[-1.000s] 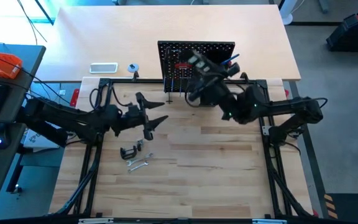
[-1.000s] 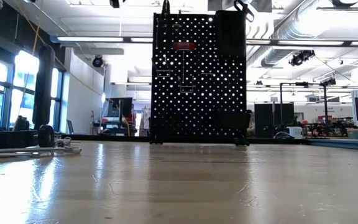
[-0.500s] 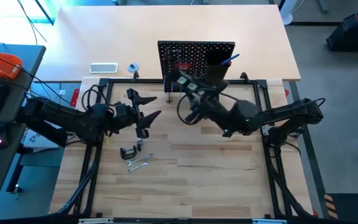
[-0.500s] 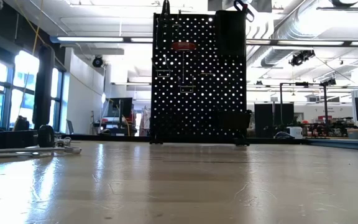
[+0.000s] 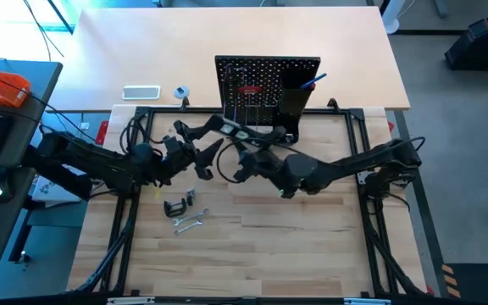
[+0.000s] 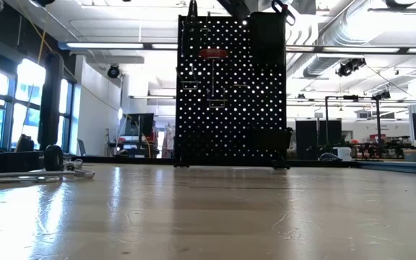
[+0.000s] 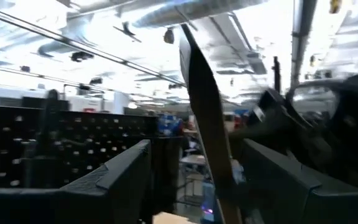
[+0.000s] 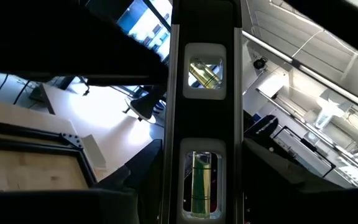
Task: Hang tools onto peg board
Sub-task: Put the spirit level into the top black bin on the peg board
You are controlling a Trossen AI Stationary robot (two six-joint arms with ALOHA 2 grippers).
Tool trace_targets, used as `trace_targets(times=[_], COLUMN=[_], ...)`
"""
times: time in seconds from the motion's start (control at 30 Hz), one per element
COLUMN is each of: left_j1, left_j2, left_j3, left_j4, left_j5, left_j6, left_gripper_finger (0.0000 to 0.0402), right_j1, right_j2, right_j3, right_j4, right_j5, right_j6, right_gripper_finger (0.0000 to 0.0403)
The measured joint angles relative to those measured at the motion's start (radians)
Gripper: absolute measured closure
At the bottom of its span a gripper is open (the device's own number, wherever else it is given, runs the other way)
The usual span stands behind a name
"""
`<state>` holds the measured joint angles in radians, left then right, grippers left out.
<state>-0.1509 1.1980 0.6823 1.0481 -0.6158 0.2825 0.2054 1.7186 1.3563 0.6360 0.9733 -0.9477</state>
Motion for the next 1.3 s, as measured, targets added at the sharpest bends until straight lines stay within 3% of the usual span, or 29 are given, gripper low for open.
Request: trace_targets(times=[0.13, 0.53, 0.63, 0.8, 1.1, 1.3], left_j1=[0.0, 0.015, 0.028, 0.034, 0.034, 0.034], left_j2=[0.001, 0.02, 0.048, 0.073, 0.06, 0.059], left_j3=[0.001, 0.048, 0.068, 0.094, 0.096, 0.096], left_j4=[0.005, -0.021, -0.043, -0.076, -0.069, -0.086], left_j5=[0.067, 0.057, 0.094, 0.109, 0.141, 0.186], left_j6=[-0.01, -0.071, -0.11, -0.133, -0.125, -0.088], left_gripper_finger=[0.0159, 0.016, 0.0169, 0.0213, 0.0357, 0.0366], right_j1=[0.0, 0.0, 0.0, 0.001, 0.008, 0.027], right_j2=[0.016, 0.025, 0.025, 0.032, 0.036, 0.036], right_j3=[0.0, 0.0, 0.0, 0.0, 0.0, 0.0], right_j4=[0.027, 0.0, -0.011, -0.028, -0.029, -0.009], right_j5=[0.008, -0.044, -0.059, -0.021, 0.029, 0.053], right_j6=[0.004, 0.111, 0.136, 0.12, 0.082, 0.072], right_gripper_finger=[0.0233, 0.0233, 0.0233, 0.0233, 0.0233, 0.0205])
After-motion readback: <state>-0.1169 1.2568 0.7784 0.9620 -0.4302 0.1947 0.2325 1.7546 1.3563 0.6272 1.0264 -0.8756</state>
